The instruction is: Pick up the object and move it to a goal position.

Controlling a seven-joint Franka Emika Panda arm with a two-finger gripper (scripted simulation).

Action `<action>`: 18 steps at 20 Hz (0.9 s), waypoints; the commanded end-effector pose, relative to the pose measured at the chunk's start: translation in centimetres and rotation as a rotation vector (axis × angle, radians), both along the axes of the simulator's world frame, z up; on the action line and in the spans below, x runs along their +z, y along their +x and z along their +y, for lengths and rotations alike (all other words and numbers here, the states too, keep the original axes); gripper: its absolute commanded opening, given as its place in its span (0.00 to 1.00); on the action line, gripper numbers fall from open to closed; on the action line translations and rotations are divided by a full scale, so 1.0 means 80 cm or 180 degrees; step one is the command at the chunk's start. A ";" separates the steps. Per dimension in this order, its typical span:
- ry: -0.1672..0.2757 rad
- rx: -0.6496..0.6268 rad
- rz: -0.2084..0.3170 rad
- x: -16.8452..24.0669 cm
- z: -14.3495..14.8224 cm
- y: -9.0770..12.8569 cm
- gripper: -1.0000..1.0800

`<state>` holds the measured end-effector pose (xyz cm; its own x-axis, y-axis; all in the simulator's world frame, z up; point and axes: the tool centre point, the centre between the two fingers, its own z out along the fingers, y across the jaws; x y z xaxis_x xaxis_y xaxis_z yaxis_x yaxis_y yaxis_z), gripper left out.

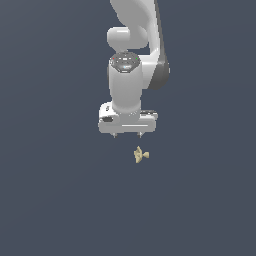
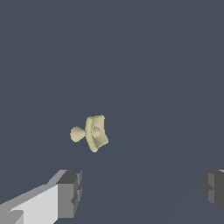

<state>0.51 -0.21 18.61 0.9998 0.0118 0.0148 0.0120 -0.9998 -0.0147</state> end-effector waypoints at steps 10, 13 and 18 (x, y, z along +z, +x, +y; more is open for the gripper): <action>0.0055 0.0002 -0.0015 0.000 -0.005 0.004 0.96; 0.0056 -0.0001 -0.0015 0.001 -0.005 0.004 0.96; 0.0037 0.0055 -0.0007 -0.014 0.005 0.006 0.96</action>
